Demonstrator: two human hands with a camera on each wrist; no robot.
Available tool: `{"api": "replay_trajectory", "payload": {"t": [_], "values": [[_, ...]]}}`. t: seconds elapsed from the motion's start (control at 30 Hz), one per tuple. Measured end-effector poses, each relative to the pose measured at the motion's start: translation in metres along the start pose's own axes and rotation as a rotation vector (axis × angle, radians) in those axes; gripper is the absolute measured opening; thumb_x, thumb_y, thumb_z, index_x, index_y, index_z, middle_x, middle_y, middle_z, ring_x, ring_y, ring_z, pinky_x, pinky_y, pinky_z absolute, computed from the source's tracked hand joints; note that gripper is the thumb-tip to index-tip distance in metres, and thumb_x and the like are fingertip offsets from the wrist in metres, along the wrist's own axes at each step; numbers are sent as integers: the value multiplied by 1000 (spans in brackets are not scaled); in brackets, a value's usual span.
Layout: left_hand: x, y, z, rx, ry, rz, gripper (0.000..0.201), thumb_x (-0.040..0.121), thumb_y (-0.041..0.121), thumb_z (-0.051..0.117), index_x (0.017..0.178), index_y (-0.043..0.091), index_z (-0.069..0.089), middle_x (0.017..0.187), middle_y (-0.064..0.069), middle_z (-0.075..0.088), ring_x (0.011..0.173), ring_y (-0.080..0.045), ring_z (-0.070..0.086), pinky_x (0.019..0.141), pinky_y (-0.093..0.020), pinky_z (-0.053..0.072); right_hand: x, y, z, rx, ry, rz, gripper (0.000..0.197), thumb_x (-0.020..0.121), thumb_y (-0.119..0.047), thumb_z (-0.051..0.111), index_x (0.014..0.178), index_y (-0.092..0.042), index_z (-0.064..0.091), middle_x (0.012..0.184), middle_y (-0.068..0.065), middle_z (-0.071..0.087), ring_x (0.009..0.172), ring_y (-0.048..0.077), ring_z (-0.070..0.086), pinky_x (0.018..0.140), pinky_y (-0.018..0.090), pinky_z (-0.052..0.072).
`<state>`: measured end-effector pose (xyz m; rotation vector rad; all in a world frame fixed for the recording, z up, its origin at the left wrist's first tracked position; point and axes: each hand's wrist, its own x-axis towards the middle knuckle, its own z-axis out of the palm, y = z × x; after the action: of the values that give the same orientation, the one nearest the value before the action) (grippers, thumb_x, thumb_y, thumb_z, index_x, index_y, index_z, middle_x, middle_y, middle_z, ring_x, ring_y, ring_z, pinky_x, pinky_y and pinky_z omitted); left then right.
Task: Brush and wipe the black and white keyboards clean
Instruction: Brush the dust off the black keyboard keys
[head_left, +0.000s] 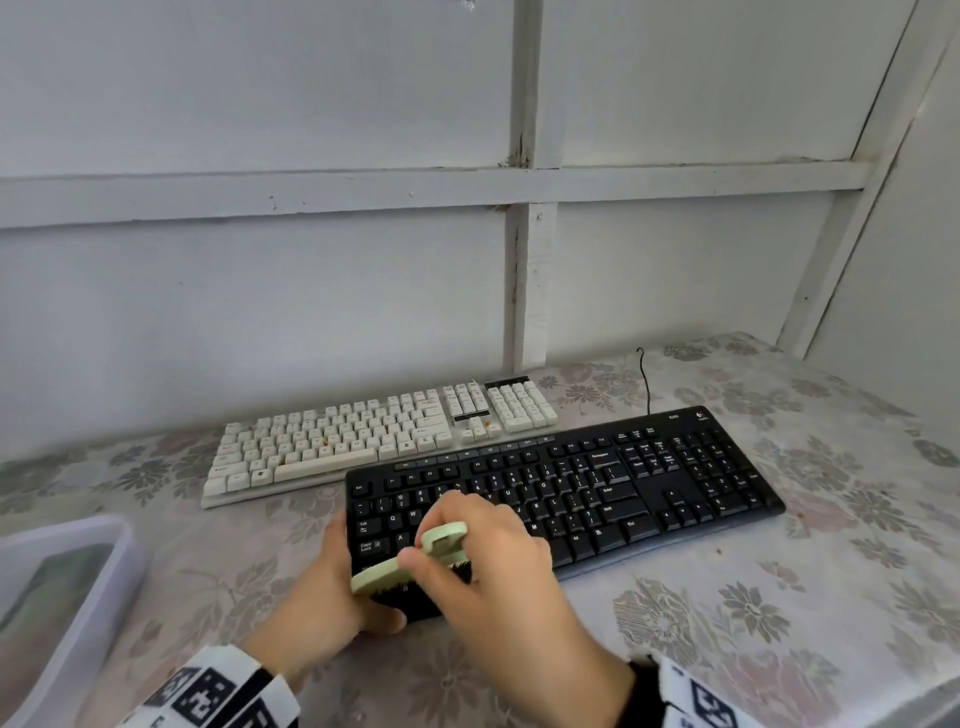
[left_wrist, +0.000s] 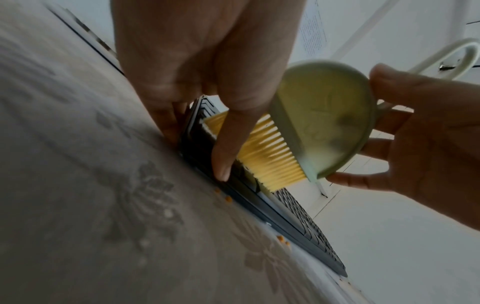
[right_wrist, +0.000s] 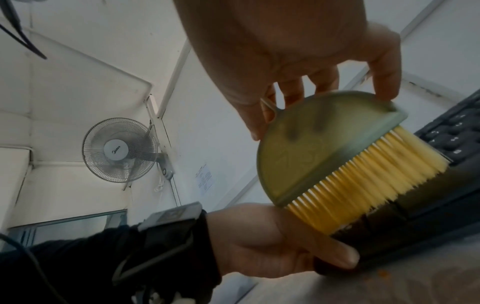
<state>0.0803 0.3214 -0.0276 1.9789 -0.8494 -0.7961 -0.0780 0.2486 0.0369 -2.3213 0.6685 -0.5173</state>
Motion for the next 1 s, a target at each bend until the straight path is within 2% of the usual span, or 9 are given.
{"api": "replay_trajectory", "payload": {"t": [0.07, 0.17, 0.33, 0.47, 0.63, 0.77, 0.83, 0.9, 1.0], "values": [[0, 0, 0, 2, 0, 10, 110, 59, -1, 80, 142, 28, 14, 118, 7, 51, 102, -8, 54, 74, -22, 48, -1, 2, 2, -43, 4, 29, 19, 92, -48, 49, 100, -31, 48, 108, -13, 52, 105, 7, 42, 95, 34, 31], [1, 0, 0, -26, -7, -17, 118, 51, 1, 81, 143, 31, 14, 116, 12, 52, 108, -14, 53, 91, -33, 47, -2, 12, -6, -94, 38, 64, 14, 93, -49, 46, 93, -35, 42, 107, -16, 52, 103, 7, 43, 94, 35, 33], [-1, 3, 1, -40, -14, -30, 113, 61, -8, 78, 145, 30, 11, 114, 14, 52, 108, -14, 52, 75, -20, 42, -6, 16, -17, -30, 87, 58, 13, 93, -45, 48, 87, -36, 40, 99, -19, 50, 98, 5, 42, 91, 34, 35], [-2, 3, 1, -44, -5, -34, 111, 62, -7, 78, 144, 30, 13, 109, 17, 51, 105, -14, 52, 74, -19, 41, -10, 17, -12, 72, 55, 13, 16, 91, -41, 54, 80, -36, 44, 88, -20, 48, 93, 3, 43, 90, 35, 41], [-2, 4, 1, -58, -37, -44, 110, 65, -8, 77, 144, 28, 10, 110, 17, 52, 104, -12, 51, 84, -24, 40, -9, 42, -32, -40, 224, 89, 17, 91, -38, 55, 77, -35, 46, 80, -21, 51, 81, 1, 44, 89, 38, 44], [-2, 3, 1, -64, -39, -53, 112, 65, -8, 77, 145, 29, 8, 116, 13, 53, 109, -15, 51, 90, -27, 40, -9, 39, -43, 123, 235, 23, 14, 90, -30, 60, 78, -28, 53, 73, -16, 53, 63, -1, 44, 63, 15, 35], [0, 2, 1, -68, -38, -49, 112, 64, -9, 77, 145, 28, 9, 110, 17, 52, 107, -14, 51, 86, -26, 40, -12, 37, -41, 207, 173, -4, 13, 89, -27, 62, 78, -24, 55, 77, -19, 55, 61, -6, 47, 54, 11, 34], [1, -1, 0, -74, -40, -59, 114, 62, -9, 78, 145, 30, 9, 110, 17, 52, 109, -15, 51, 92, -29, 41, -14, 44, -38, 151, 154, 10, 14, 89, -28, 61, 78, -26, 55, 76, -17, 55, 62, -5, 46, 55, 12, 35], [3, -3, 0, -67, -46, -65, 117, 60, -7, 79, 144, 36, 9, 117, 11, 56, 110, -17, 54, 100, -37, 42, -11, 62, -46, 8, 265, 99, 18, 89, -27, 61, 75, -31, 52, 75, -14, 54, 65, -2, 41, 62, 15, 35]]}}
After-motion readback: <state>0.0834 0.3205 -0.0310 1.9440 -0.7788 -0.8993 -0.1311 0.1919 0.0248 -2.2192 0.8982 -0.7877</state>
